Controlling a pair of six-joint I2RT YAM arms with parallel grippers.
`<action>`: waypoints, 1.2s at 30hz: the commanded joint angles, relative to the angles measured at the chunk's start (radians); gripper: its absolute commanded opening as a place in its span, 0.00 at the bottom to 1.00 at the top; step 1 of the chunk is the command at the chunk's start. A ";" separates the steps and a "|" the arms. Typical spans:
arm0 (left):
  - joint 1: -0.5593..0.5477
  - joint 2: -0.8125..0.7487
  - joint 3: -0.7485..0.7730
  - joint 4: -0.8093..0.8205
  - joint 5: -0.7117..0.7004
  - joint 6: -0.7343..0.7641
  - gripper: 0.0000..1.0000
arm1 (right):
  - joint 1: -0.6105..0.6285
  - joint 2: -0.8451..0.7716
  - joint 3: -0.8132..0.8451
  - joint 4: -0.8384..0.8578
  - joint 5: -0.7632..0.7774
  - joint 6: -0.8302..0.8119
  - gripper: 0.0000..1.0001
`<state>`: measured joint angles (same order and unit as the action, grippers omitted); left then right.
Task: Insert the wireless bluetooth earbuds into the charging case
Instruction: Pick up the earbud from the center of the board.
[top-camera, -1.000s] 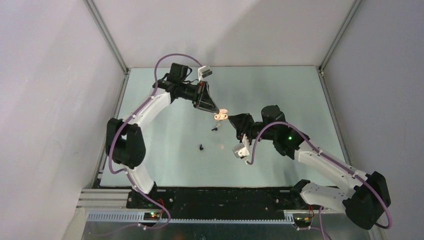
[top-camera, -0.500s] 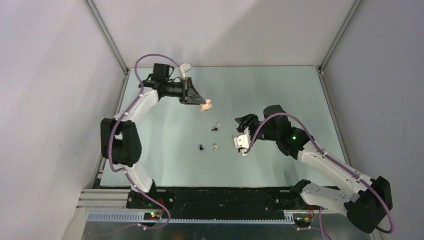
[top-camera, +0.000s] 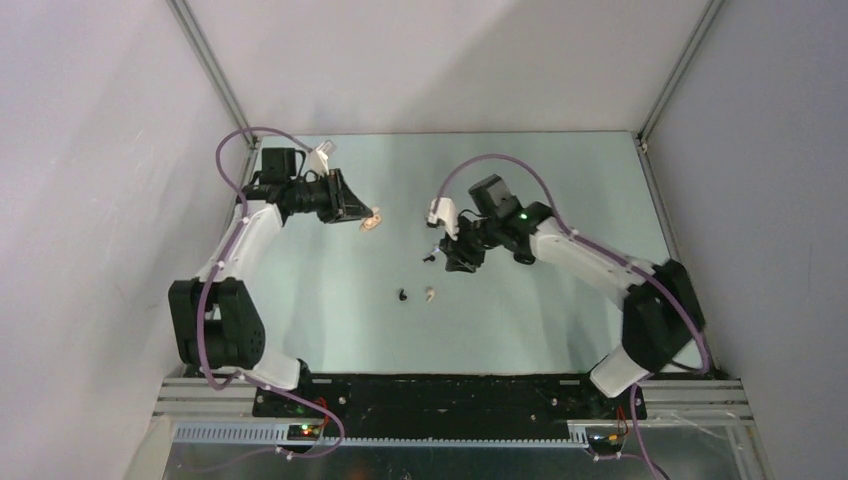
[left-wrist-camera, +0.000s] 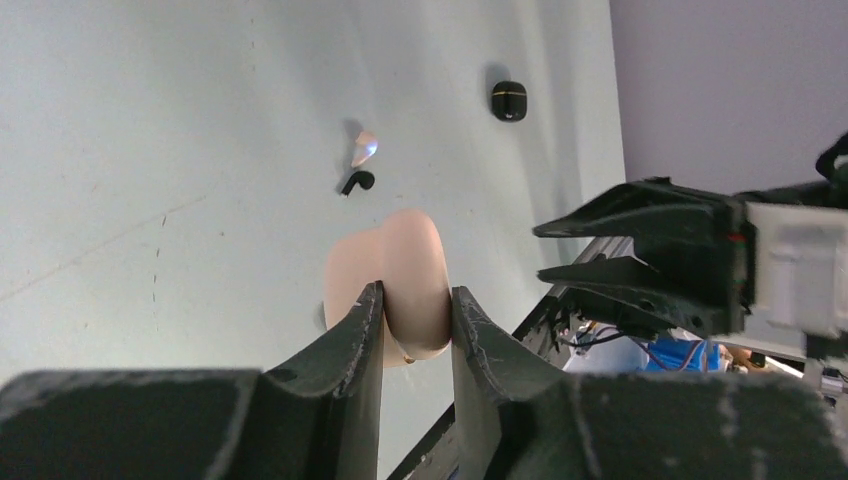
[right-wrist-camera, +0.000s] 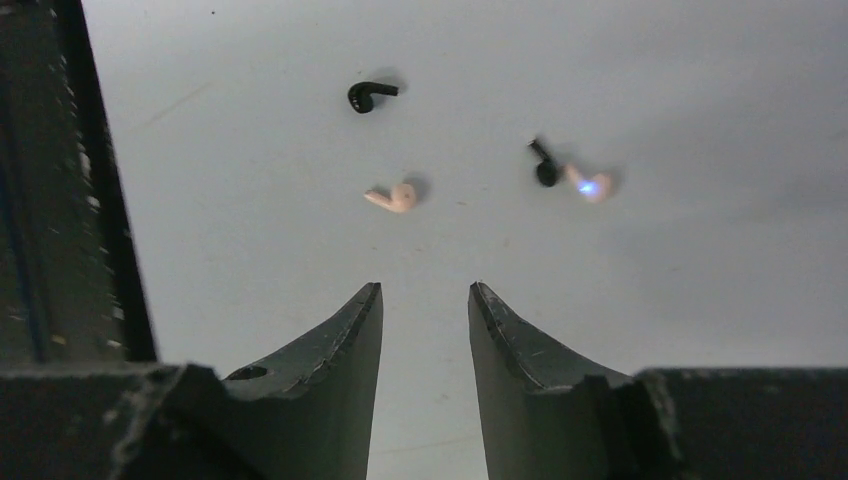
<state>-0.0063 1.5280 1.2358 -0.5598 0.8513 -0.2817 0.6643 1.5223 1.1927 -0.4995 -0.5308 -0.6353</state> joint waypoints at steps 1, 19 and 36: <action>-0.003 -0.088 -0.041 0.002 -0.039 0.029 0.00 | 0.038 0.169 0.157 -0.148 0.009 0.305 0.41; 0.048 -0.149 -0.103 0.002 -0.115 0.024 0.00 | 0.128 0.463 0.290 -0.148 0.181 0.460 0.39; 0.060 -0.140 -0.102 0.002 -0.115 0.027 0.00 | 0.148 0.550 0.364 -0.185 0.203 0.447 0.40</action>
<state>0.0437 1.4170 1.1248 -0.5743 0.7353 -0.2783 0.7994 2.0563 1.5063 -0.6651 -0.3313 -0.1909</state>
